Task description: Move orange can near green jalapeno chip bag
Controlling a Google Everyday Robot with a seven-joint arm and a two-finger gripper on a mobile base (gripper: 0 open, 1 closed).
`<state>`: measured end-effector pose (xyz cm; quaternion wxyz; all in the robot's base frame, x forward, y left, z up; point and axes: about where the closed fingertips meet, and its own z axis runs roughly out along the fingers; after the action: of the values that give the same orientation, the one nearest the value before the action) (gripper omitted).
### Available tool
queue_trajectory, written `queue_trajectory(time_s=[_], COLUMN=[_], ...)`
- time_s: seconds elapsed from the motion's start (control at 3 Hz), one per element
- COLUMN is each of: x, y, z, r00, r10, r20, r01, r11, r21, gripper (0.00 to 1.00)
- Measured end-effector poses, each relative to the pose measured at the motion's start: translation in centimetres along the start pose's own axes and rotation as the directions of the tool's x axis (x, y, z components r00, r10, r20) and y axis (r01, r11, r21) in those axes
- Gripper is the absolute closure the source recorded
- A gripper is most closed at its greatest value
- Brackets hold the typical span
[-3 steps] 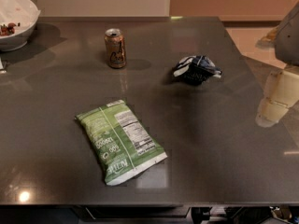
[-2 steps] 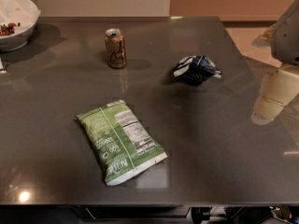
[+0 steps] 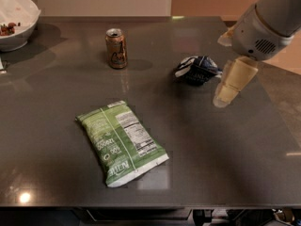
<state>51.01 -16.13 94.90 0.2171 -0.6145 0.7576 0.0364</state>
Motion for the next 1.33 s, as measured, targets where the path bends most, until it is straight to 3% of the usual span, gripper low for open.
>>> queue_trajectory(time_s=[0.67, 1.33], x=[-6.3, -12.7], y=[-6.3, -12.2], z=[6.9, 12.8], r00=[0.984, 0.959], r10=[0.047, 0.095], r20=[0.17, 0.267], r01=[-0.043, -0.093], r11=[0.9986, 0.9955], r21=[-0.031, -0.019], gripper=[0.0, 0.0])
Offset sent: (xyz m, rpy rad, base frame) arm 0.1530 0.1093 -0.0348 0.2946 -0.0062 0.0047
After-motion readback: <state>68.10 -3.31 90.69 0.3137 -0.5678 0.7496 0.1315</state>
